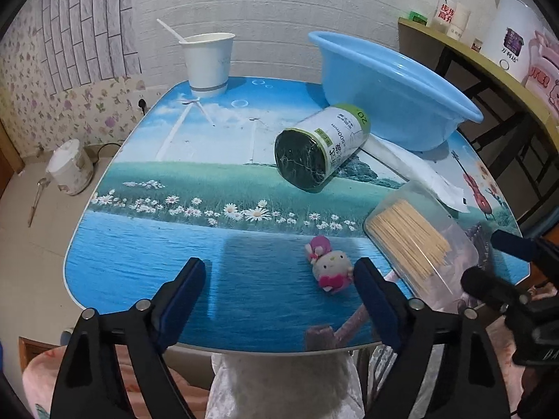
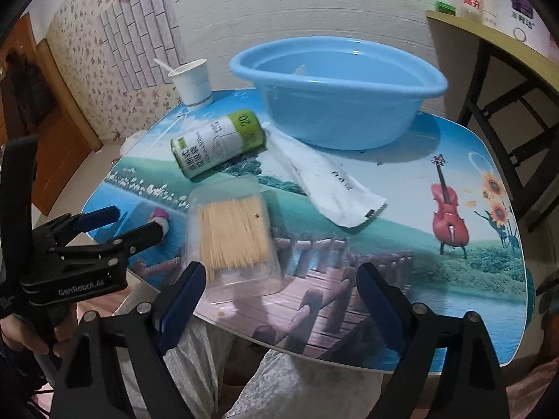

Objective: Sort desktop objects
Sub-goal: 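Move the right gripper to the toothpick box while the left gripper approaches the pink figurine, then close the right gripper on the clear toothpick box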

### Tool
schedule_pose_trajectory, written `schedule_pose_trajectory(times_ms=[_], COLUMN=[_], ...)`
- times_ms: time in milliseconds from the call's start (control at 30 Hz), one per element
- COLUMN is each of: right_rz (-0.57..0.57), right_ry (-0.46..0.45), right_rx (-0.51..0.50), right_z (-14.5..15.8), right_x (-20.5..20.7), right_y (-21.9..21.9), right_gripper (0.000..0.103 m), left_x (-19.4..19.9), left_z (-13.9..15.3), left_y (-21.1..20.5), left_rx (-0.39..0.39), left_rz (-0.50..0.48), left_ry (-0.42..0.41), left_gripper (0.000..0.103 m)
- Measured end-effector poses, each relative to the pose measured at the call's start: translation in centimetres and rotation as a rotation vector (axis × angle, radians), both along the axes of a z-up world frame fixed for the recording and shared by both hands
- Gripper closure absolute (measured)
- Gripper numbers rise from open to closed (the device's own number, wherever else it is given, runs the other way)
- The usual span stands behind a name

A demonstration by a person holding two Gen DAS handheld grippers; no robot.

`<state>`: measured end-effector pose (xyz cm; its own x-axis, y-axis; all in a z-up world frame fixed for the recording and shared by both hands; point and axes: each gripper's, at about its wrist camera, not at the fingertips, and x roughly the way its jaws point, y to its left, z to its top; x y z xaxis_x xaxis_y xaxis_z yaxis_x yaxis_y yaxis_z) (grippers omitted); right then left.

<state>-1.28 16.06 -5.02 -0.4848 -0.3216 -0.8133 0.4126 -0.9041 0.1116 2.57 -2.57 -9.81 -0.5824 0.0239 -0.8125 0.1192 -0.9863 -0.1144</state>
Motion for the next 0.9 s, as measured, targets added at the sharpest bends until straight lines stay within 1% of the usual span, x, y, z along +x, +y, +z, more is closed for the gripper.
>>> schedule_pose_trajectory(times_ms=[267, 433, 500, 600, 667, 800, 900], right_rz=[0.025, 0.04, 0.044, 0.046, 0.048, 0.053, 0.048], right_ry=[0.015, 0.021, 0.022, 0.021, 0.022, 0.012, 0.014], right_rx=[0.001, -0.005, -0.004, 0.003, 0.022, 0.026, 0.031], right_z=[-0.2, -0.2, -0.2, -0.2, -0.4, -0.9, -1.0], right_x=[0.0, -0.1, -0.2, -0.4, -0.4, -0.3, -0.5], right_y=[-1.1, -1.7, -1.9, -2.3, -2.8, -3.2, -3.6], right_gripper=[0.013, 0.013, 0.013, 0.013, 0.013, 0.013, 0.013], left_x=[-0.7, -1.1, -1.2, -1.3, -1.5, -1.6, -1.5], left_z=[-0.1, -0.2, -0.2, -0.2, -0.2, 0.0, 0.0], left_y=[0.8, 1.4, 1.5, 1.4, 1.0, -0.4, -0.5], left_rx=[-0.005, -0.03, -0.039, -0.072, -0.09, -0.083, -0.088], left_rz=[-0.016, -0.036, -0.044, -0.053, -0.047, -0.015, -0.009], left_ry=[0.007, 0.019, 0.023, 0.025, 0.025, 0.025, 0.027], left_gripper=[0.022, 0.035, 0.036, 0.044, 0.045, 0.048, 0.05])
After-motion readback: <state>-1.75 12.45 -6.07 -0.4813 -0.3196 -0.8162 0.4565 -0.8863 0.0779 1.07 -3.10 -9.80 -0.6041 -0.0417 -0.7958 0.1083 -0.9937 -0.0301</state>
